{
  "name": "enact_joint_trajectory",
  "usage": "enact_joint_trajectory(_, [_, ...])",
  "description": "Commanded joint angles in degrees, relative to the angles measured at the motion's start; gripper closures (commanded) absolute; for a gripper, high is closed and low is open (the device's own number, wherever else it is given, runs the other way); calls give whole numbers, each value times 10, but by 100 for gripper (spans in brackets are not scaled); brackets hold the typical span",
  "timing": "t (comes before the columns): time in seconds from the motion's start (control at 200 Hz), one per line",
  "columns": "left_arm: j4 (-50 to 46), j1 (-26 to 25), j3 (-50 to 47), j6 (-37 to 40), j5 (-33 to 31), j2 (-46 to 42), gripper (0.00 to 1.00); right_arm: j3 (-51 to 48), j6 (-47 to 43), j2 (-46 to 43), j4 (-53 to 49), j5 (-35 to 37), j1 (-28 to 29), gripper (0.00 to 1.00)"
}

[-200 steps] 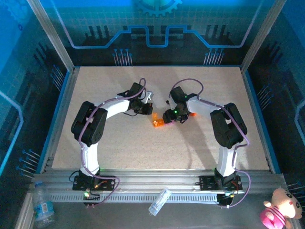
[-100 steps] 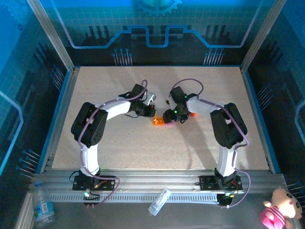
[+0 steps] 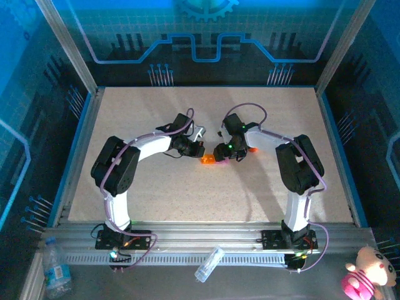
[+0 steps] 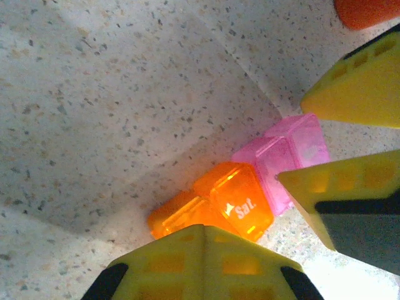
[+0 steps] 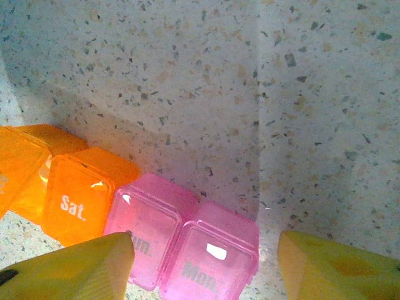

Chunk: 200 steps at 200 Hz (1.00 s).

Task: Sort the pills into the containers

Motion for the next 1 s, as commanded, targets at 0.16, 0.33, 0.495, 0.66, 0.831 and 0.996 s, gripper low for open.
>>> enact_joint_trajectory(0.16, [-6,-14,-18,-8,15,-30,100,-14,9,25,-7,14,2,37])
enact_joint_trajectory(0.33, [-5,-20,-28,-9,14,-34,100,-12,9,26,-8,14,2,37])
enact_joint_trajectory(0.495, [-3,-23,-36,-10,10,-34,100,-12,9,27,-7,13,2,37])
enact_joint_trajectory(0.66, [0,-22,-38,-10,7,-25,100,-13,9,29,-7,13,2,37])
enact_joint_trajectory(0.831, [4,-22,-39,-12,5,-16,100,-13,9,29,-6,11,2,37])
enact_joint_trajectory(0.996, [3,-25,-40,-12,2,-13,100,-15,9,29,-5,11,2,37])
